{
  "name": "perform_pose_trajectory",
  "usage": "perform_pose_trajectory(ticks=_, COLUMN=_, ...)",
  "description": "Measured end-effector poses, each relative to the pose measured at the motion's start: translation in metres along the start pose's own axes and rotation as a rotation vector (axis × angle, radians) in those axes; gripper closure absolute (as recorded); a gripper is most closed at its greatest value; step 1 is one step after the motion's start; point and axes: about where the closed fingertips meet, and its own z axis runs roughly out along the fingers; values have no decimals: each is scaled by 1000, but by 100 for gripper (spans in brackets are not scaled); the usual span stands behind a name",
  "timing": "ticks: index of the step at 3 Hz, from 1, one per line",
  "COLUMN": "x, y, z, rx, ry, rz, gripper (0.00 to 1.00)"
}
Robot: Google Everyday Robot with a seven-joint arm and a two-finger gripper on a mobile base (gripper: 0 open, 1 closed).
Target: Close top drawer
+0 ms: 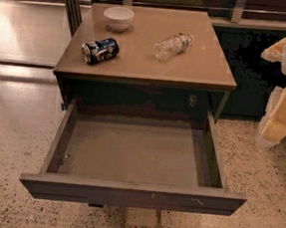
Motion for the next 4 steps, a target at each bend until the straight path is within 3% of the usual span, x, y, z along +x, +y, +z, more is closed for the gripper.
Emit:
perform_pose_trajectory(ticks=1, x=0, y=0, z=0, rx=0, ry=0, rz=0, gripper=0)
perform_pose_trajectory(ticks=2, x=0, y=0, z=0, rx=0, ry=0, rz=0, gripper=17)
perform_pose_trajectory(ticks=4, x=0, y=0, z=0, rx=0, ry=0, rz=0, gripper=64)
